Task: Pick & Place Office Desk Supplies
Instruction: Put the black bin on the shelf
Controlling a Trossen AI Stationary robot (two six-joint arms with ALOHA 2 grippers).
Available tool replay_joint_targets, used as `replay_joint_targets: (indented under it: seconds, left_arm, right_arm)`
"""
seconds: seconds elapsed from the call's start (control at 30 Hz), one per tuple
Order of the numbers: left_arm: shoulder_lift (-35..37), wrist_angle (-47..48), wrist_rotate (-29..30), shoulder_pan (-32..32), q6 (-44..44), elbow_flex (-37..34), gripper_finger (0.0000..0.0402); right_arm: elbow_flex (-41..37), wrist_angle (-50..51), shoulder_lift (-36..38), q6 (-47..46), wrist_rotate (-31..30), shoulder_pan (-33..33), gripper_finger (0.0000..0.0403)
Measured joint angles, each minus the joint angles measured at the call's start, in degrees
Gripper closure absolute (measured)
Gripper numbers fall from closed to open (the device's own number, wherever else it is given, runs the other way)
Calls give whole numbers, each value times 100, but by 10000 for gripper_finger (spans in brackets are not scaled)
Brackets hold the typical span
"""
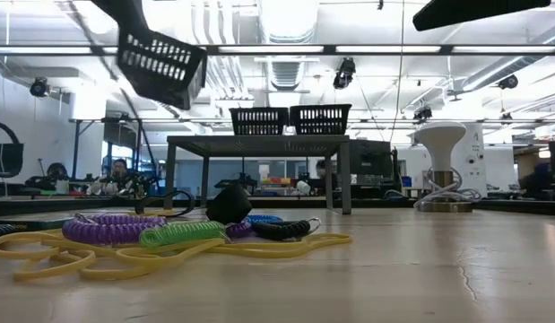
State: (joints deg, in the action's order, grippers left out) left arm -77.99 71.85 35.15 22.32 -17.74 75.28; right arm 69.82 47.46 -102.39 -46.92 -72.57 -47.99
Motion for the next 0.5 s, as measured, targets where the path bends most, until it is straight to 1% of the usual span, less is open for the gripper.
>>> replay_joint_targets:
  seconds: [0.17,0.23,0.3,0.37,0.43,0.5]
  left_arm:
    - [1199,-1214,-6,-1379,2227,-1074,388]
    - [1540,-1868,-185,-1952,2967,-1456,388]
    - [1771,-2446,-607,-2545,3511,-1769,387]
    - [1894,-2864,-1206,-3090,3823,-2018,387]
    - [1922,-3121,-1807,-3559,4027,-2191,386]
    - [1882,-3222,-2185,-3908,4223,-2304,386]
  right_arm:
    - [0,-9,0,24,-86,0,318]
    - [0,-13,0,33,-103,0,319]
    - [0,-11,0,39,-107,6,319]
    - [0,-11,0,57,-114,15,318]
    - [0,-12,0,57,-115,30,317]
    - [0,-11,0,57,-116,51,317]
